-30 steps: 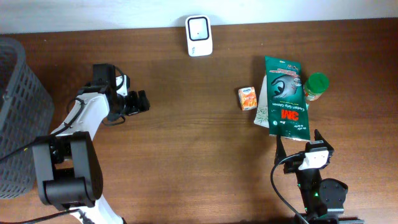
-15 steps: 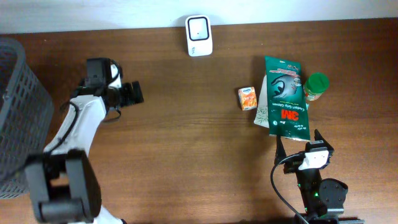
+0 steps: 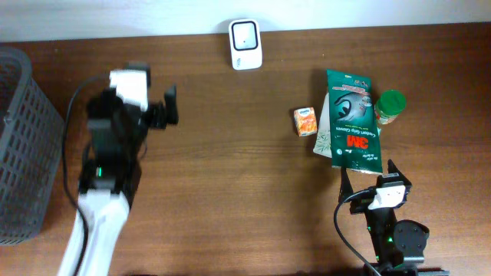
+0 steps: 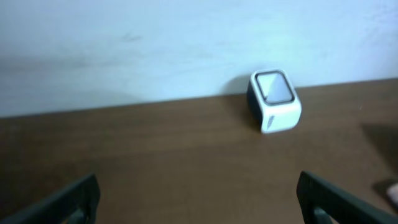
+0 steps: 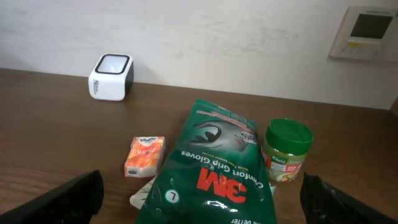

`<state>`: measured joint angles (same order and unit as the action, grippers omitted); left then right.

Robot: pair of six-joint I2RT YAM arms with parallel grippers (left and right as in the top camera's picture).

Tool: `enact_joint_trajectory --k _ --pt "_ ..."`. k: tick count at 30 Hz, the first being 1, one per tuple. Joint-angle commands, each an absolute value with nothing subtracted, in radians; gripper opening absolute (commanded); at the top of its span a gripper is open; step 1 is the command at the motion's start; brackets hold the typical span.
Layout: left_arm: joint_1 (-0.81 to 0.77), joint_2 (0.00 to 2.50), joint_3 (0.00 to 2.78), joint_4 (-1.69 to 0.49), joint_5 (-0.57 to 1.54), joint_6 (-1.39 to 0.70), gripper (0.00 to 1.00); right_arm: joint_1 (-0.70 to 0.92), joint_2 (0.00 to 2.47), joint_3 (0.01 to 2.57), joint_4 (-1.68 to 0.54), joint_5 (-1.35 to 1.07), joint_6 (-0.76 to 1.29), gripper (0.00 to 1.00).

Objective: Scan the item barcode

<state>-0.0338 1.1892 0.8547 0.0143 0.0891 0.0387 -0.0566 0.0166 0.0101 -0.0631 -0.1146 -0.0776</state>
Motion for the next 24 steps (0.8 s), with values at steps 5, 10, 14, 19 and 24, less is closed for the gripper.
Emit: enact_joint_trajectory --k 5,10,14,19,24 --pt "0.069 0.744 0.453 0.138 0.105 0.062 0.99 -0.059 0.013 0.006 -0.068 -0.128 -0.066 0.98" --pt "0.089 0.494 0.279 0.150 0.104 0.062 0.99 -0.059 0.013 0.006 -0.068 -0.128 -0.066 0.98" --pt "0.089 0.347 0.178 0.149 0.105 0.062 0.99 -0.059 0.013 0.006 -0.068 -0.128 -0.066 0.98" --pt "0.089 0.213 0.079 0.149 0.104 0.062 0.99 -0.059 0.013 0.006 -0.068 -0.128 -0.066 0.98" --pt "0.089 0.110 0.008 0.115 0.102 0.062 0.99 -0.059 0.013 0.006 -0.068 -0.128 -0.066 0.98"
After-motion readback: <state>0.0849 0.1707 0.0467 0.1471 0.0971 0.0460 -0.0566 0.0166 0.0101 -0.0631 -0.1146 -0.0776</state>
